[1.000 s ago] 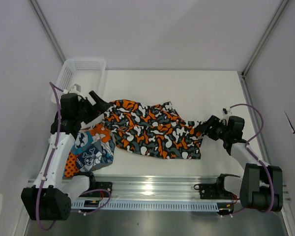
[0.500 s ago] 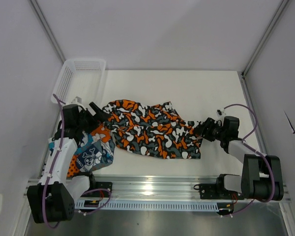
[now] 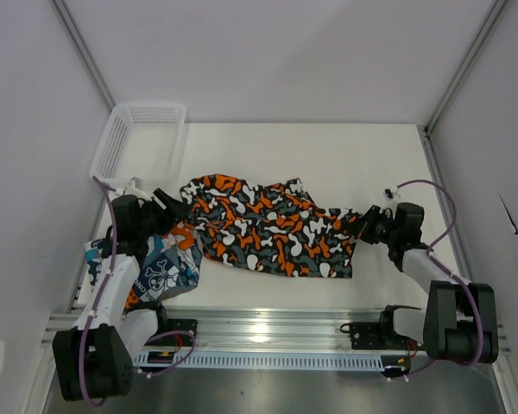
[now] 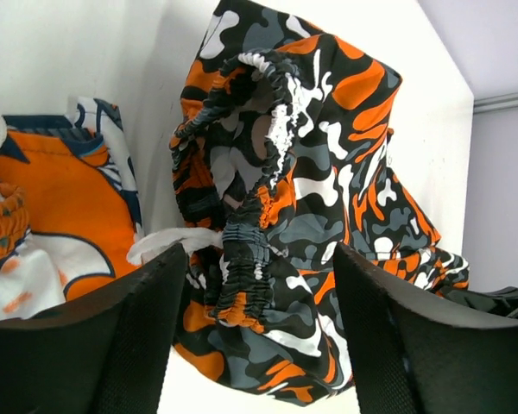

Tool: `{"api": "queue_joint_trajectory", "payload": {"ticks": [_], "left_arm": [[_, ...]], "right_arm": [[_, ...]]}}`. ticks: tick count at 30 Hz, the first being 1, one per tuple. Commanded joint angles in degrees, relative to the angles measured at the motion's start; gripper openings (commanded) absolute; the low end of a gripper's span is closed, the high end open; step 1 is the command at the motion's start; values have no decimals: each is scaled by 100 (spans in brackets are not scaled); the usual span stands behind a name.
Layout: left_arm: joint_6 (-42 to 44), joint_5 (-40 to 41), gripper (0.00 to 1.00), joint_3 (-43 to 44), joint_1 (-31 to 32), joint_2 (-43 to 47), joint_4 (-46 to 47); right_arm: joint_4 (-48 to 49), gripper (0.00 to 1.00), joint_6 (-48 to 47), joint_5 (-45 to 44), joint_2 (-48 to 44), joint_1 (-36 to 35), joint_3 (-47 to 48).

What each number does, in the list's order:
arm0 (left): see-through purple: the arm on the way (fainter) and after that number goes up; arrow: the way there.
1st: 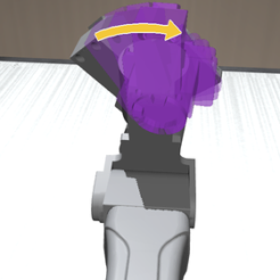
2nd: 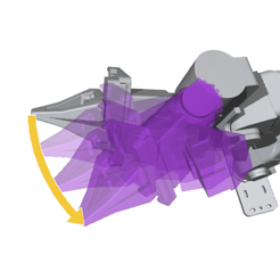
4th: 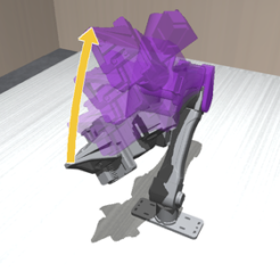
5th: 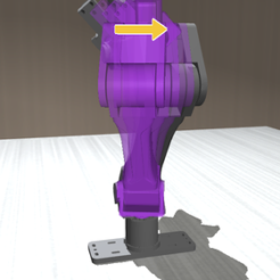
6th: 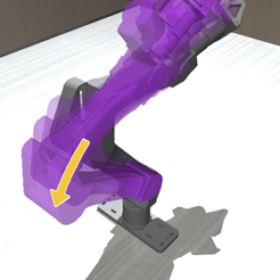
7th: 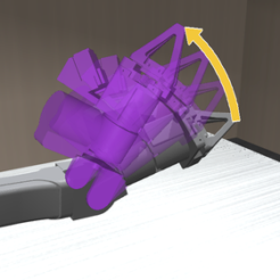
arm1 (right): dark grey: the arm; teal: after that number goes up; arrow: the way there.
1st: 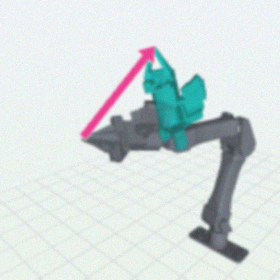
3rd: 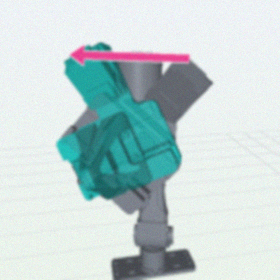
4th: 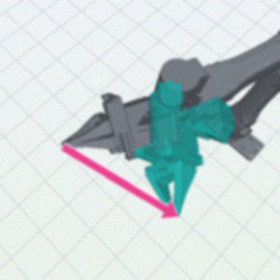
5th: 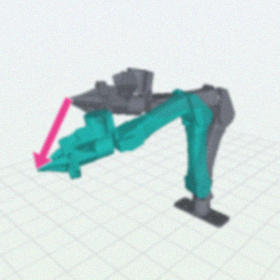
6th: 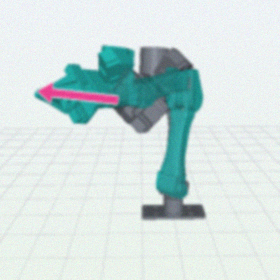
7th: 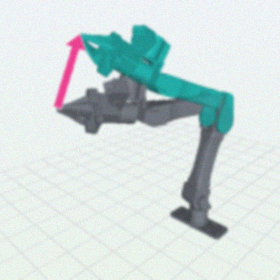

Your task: Fold and stack the shorts

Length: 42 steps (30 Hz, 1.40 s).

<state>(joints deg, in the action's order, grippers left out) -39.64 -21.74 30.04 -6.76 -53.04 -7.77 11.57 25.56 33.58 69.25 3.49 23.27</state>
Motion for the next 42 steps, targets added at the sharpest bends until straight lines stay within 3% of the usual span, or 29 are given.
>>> {"api": "queue_joint_trajectory", "payload": {"ticks": [1,6,11,15,17,18,20,25,32,42], "left_arm": [[-62,-243,68,-95,-79,-144,751],[-70,-339,57,-174,-79,-453,1346],[-369,-419,56,-297,-71,-927,2191],[-466,-647,54,53,-27,-1839,2464],[-553,-867,43,186,0,-2061,2675],[-580,-946,23,177,17,-2140,2771],[-703,-1139,0,90,26,-2132,3034],[-1010,-1324,0,124,26,-1484,2887],[-1037,-1640,0,853,9,-709,1718],[-1213,-2133,0,872,17,-603,1629]], "right_arm": [[266,0,19,-19,-166,64,-59],[319,0,45,17,-254,73,-121],[433,0,89,96,-386,73,-191],[451,0,89,96,-439,73,-217],[460,0,81,113,-465,82,-217],[451,0,81,105,-483,82,-226],[442,0,89,87,-553,117,-244],[381,0,230,34,-825,293,-261],[-102,0,362,350,-1151,644,116],[-533,0,371,720,-1265,926,407]]}}
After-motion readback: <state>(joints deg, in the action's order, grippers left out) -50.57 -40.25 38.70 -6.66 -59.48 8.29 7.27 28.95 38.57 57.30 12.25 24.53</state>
